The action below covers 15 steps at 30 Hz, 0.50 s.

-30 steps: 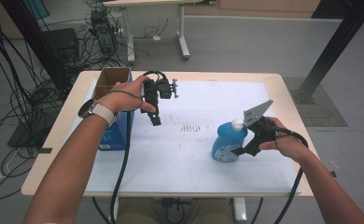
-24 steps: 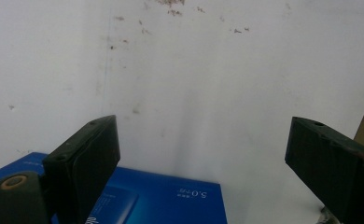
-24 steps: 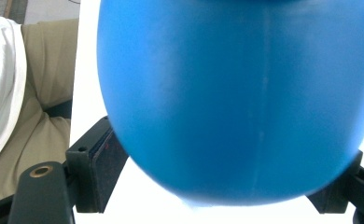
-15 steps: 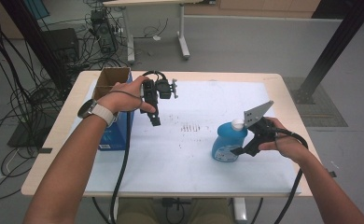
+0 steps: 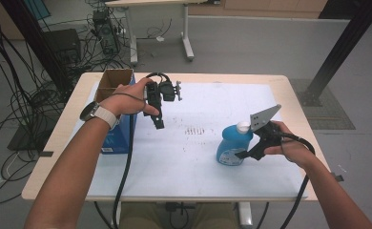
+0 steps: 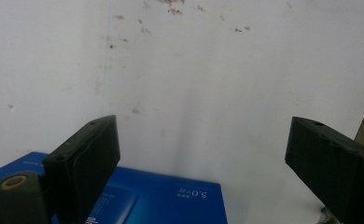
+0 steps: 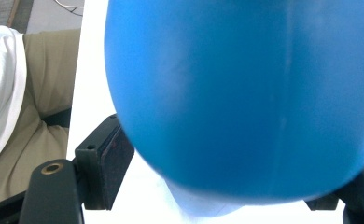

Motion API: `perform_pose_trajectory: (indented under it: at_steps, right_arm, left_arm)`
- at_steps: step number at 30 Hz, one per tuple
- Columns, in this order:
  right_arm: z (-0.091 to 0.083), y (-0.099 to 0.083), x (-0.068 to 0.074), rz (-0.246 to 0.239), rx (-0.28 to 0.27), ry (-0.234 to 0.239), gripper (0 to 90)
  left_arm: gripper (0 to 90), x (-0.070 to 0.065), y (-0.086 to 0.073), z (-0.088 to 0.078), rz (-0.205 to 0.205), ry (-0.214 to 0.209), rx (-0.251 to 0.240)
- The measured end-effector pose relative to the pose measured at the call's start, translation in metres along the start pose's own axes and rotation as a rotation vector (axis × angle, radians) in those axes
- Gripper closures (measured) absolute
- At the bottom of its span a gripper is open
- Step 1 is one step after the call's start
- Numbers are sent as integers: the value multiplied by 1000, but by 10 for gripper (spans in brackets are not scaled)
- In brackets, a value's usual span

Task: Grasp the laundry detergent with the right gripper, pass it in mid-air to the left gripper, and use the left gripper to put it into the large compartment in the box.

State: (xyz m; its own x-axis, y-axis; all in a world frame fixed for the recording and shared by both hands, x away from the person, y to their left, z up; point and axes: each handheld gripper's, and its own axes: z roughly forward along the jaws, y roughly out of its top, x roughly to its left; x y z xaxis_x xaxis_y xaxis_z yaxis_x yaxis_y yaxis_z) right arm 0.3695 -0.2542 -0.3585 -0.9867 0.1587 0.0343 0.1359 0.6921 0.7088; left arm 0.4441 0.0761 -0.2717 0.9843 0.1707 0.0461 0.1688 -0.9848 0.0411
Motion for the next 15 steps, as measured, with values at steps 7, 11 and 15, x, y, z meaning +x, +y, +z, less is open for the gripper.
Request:
perform_pose_trajectory:
  at_steps: [7,11,15]
  right_arm:
    - [2,-3,0,1,-13,-7,241]
    - [2,-4,0,1,-16,-6,243]
    - [3,-4,0,0,-29,-7,245]
  left_arm:
    - [104,0,0,0,0,-1,0]
    - [104,0,0,0,0,0,0]
    - [105,0,0,0,-2,-1,-1]
